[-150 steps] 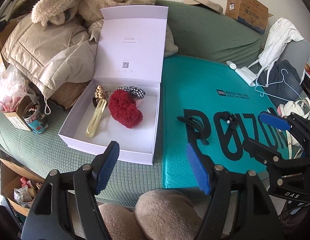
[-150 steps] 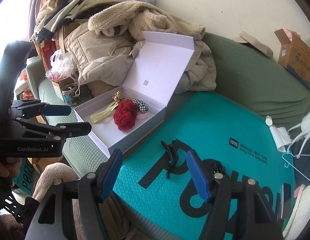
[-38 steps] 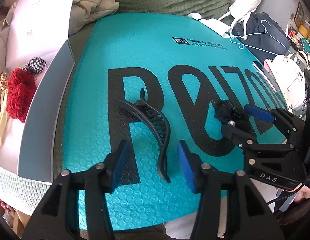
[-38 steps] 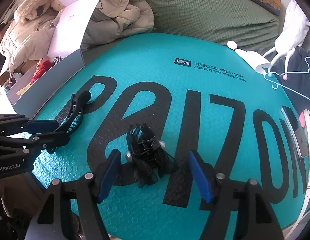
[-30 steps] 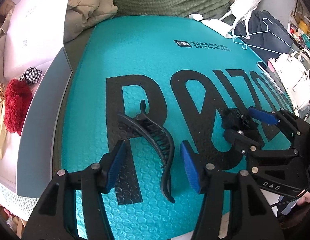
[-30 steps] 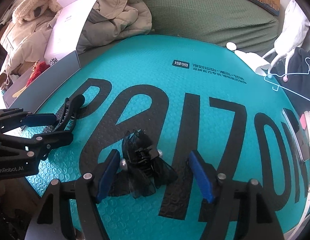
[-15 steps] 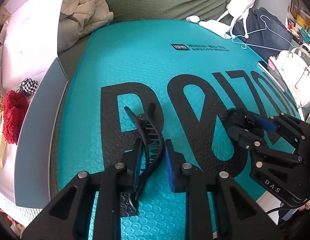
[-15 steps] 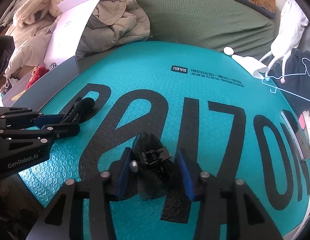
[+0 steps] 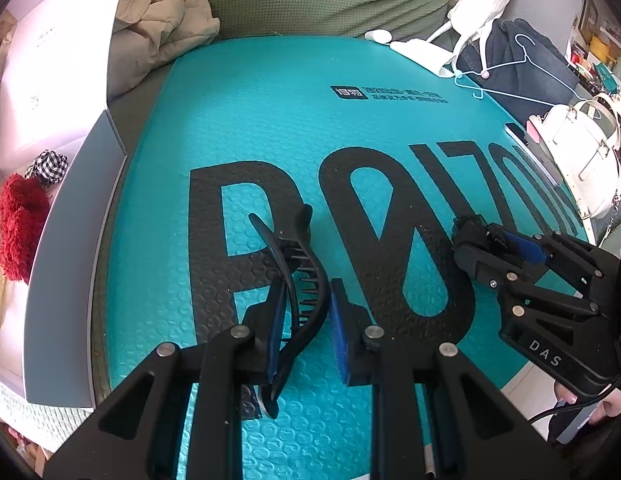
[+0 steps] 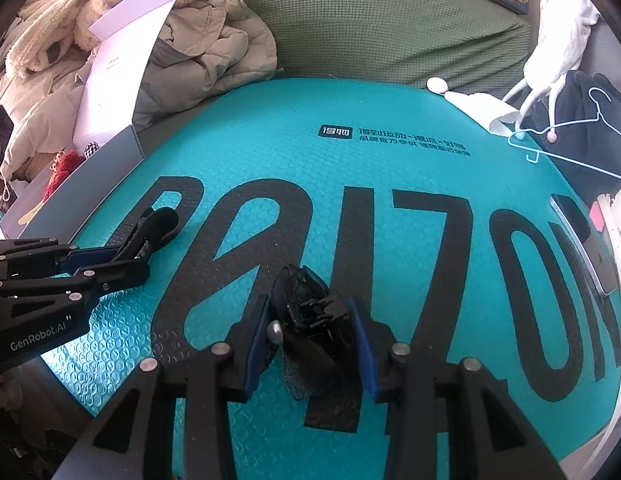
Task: Organize objects
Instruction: 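Lift both black clips and carry them over the white box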
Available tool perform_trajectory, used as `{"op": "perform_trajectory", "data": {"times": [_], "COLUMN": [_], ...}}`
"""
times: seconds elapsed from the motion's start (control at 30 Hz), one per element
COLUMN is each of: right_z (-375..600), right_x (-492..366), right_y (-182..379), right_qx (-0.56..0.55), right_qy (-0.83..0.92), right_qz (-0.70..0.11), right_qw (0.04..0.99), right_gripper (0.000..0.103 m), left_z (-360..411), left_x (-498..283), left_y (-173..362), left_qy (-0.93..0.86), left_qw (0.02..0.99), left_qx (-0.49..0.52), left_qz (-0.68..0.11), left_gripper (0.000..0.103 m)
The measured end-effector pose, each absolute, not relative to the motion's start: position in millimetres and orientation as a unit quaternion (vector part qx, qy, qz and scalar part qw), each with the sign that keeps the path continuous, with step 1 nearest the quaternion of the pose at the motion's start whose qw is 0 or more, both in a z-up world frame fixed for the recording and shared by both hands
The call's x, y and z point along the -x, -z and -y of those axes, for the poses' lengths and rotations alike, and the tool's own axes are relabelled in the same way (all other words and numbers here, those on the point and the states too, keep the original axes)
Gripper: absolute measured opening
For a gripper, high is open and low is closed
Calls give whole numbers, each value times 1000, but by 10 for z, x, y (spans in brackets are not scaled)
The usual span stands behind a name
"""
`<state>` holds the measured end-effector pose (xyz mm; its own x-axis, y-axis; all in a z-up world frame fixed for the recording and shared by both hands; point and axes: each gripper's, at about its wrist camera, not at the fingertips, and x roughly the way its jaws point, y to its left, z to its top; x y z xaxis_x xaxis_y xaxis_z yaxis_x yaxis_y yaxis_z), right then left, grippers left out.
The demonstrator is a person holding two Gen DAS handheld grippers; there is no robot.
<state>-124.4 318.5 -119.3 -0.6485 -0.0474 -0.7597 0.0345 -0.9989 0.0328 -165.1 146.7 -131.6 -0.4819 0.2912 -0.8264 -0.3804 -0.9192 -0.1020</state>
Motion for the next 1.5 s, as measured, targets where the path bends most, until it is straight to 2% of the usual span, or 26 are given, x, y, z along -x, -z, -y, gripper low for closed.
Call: {"op": "perform_trajectory", "data": {"times": [0.37,1.5], "right_z": [-3095,-1913], "right_x": [1166,741], "right_y": [1066,548], "right_qx": [-422,-391], "right_qy": [906,900], "right_qz": [10,-75], "right_qw": [39,176], "right_gripper": [39,39], "left_z": [-1253,-218], "left_x": [1449,611], "left_y": [1074,413], "left_qy": [-870,-893], "left_qw": [172,88], "left_qx": [460,441], "left_qz": [-36,-9], "left_gripper": [20,20]}}
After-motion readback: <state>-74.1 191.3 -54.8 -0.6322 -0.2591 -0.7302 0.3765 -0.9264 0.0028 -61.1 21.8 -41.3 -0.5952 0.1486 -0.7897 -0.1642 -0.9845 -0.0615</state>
